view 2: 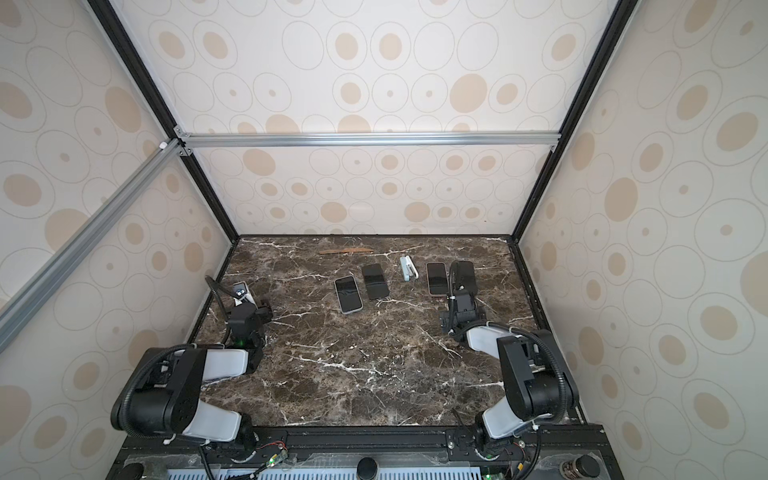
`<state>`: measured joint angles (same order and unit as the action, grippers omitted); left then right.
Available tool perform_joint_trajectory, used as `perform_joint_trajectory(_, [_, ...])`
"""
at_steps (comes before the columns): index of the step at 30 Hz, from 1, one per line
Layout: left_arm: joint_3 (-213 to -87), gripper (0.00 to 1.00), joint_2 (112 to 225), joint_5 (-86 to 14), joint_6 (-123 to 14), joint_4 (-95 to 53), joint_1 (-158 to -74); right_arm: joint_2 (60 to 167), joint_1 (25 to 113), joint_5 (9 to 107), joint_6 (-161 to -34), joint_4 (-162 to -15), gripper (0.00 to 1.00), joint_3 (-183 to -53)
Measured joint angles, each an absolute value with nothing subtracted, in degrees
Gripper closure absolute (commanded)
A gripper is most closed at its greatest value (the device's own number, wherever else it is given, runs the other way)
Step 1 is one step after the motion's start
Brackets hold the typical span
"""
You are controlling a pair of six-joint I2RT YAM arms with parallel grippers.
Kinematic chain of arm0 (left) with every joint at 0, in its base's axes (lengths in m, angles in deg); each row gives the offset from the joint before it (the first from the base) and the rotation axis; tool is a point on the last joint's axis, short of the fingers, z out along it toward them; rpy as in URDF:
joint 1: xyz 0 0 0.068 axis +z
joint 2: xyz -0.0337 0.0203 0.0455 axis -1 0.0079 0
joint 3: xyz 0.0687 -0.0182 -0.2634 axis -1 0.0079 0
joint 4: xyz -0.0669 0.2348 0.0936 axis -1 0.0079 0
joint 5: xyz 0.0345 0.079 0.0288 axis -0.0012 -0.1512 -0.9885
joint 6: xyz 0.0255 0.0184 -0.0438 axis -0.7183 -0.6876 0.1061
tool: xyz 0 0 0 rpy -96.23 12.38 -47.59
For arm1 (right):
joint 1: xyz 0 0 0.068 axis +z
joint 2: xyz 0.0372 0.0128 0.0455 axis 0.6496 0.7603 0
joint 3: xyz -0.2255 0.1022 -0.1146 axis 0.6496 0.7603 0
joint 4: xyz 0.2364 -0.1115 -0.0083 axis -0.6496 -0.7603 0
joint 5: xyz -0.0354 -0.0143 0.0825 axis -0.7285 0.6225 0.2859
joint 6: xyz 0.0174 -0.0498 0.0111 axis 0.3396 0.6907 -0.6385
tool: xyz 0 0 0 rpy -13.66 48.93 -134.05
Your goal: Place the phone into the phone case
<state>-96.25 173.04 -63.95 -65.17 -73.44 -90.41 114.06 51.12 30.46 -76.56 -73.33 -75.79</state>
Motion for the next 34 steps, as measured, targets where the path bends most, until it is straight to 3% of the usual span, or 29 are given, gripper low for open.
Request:
perform_joint_trajectory(5, [-90.58, 0.18, 176.36, -54.26, -67.4, -85.53, -90.41, 114.06, 45.46, 41.48, -75.92, -65.4, 0.0, -75.68])
perform_joint_trajectory(8, [-89.8, 0.01, 176.6, -53.0, -67.9, -88.65, -90.41, 113.51, 42.05, 47.18, -76.36, -59.6, 0.01, -73.05])
perform_joint_trajectory(12, [-89.82, 0.0, 176.6, -52.47, -68.23, -91.75, -90.41, 113.71, 41.62, 52.95, -76.01, -44.94, 0.01, -62.58])
perform_joint_trajectory(34, [-89.82, 0.0, 176.6, -52.17, -68.38, -93.0, -90.63, 114.41, 41.79, 47.51, -78.72, -44.26, 0.0, -65.69])
